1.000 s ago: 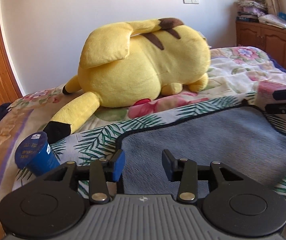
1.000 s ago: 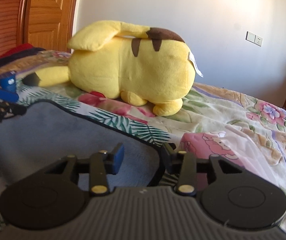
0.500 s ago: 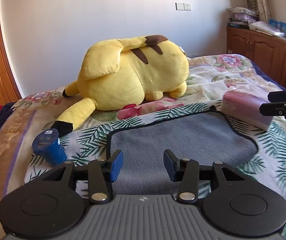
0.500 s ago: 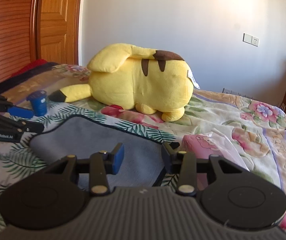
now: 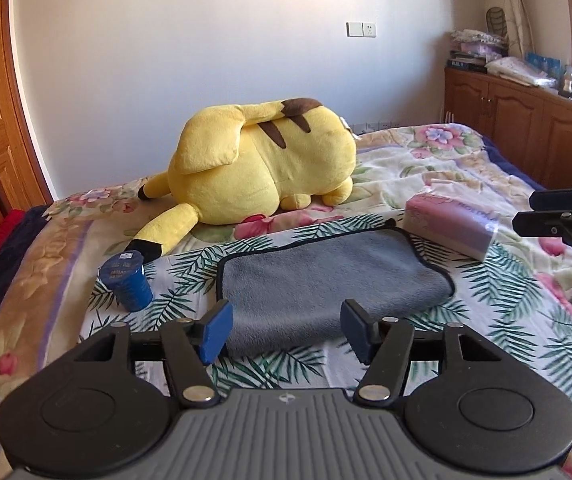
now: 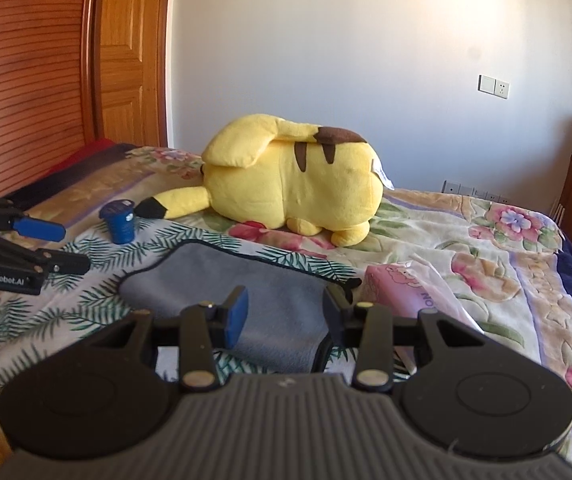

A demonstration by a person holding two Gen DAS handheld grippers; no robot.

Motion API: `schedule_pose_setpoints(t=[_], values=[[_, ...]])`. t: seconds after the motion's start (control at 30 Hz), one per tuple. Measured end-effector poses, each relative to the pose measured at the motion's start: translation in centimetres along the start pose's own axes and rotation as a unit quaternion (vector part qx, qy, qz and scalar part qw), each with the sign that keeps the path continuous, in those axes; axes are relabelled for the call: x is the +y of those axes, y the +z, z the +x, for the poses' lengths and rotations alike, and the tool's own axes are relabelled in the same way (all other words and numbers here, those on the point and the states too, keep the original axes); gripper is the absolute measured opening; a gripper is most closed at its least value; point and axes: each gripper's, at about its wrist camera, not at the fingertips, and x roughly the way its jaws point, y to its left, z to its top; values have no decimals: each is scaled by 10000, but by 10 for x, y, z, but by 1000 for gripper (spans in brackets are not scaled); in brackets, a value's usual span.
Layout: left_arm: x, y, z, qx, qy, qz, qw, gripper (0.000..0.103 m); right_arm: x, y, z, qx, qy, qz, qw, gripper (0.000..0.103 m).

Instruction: Fold towel

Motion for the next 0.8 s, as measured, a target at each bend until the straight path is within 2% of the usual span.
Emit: schedule_pose_setpoints(t=[0.2, 0.33, 0.4, 0.57, 0.63, 0.8], values=[[-9, -1, -36, -96, -71, -93, 9999, 51, 4, -4, -29, 37, -34, 120, 9999, 44], [-12, -1, -62, -198, -75, -180, 9996, 63, 6, -3, -50, 28, -121, 206, 9997, 56], [-15, -5, -76, -272, -60, -193, 9994, 68, 7, -3, -60, -6, -209, 202, 9996, 59], [-17, -11, -103, -347, -51, -295, 9989, 73, 7, -6, -81, -40, -344, 320, 9989, 65], [-18, -14, -114, -397, -13, -285, 9988, 76, 8, -8, -88, -67, -388, 313, 9987, 75], [-22, -18, -135, -499, 23, -243, 9985, 84, 16, -11, -105, -145, -423, 268, 9986, 85]])
